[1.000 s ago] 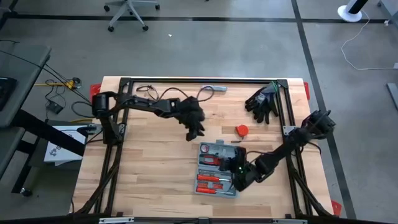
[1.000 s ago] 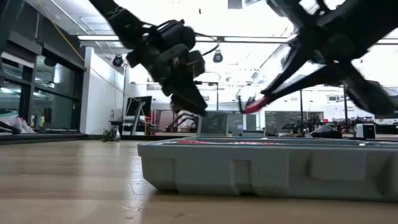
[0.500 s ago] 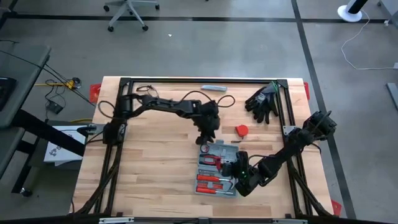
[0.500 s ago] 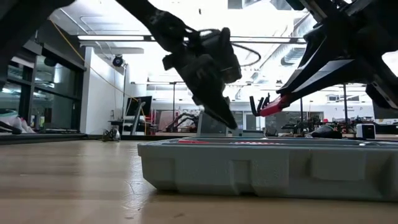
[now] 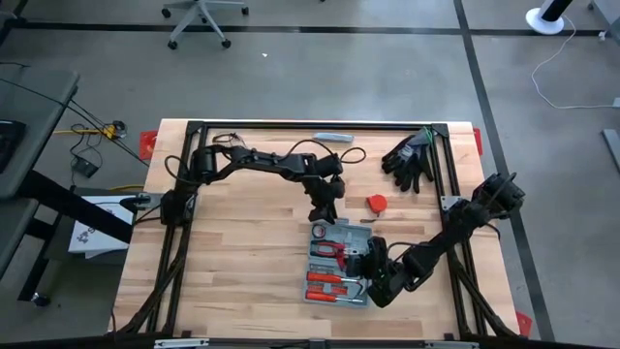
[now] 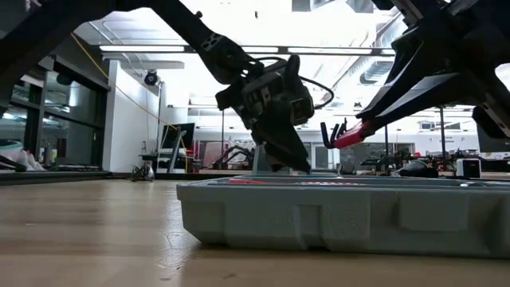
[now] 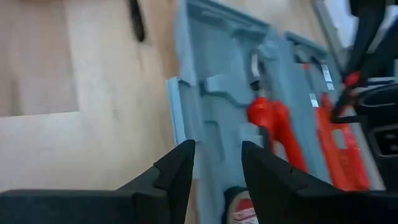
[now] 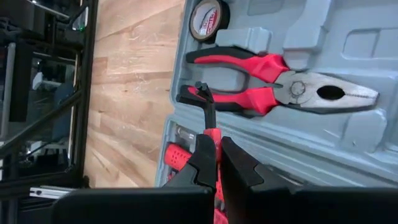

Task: Prefit tool cases
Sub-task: Put the orange hex key set into the gray prefit tool case

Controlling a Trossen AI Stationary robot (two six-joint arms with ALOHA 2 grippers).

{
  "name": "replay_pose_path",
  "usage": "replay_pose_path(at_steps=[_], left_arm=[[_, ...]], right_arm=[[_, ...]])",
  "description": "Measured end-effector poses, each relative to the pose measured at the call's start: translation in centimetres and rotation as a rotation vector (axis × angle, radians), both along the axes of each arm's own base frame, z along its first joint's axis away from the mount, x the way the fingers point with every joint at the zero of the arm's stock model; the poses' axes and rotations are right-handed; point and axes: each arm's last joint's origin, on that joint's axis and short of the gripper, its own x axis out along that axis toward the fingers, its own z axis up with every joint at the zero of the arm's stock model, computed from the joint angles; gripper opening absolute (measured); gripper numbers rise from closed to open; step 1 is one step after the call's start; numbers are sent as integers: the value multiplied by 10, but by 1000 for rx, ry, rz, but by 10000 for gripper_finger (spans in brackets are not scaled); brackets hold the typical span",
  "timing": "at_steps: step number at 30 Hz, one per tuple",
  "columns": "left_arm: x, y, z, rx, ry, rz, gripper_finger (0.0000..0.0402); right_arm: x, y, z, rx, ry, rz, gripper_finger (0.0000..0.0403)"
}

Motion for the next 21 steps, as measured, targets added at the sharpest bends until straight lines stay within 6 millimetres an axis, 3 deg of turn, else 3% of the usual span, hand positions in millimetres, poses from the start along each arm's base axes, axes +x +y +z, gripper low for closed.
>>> replay_pose_path(at_steps=[10,15,21], left_arm=[[5,7,0,22,-32,63,130],[6,8,-9,-69,-13,48,130],[16,-4,-13,-75,-74,31,129]], right_arm=[[-2,5,1,16,-11,15,0],[-2,5,1,18,-15,17,0],[-1,6,2,25,-24,18,0]])
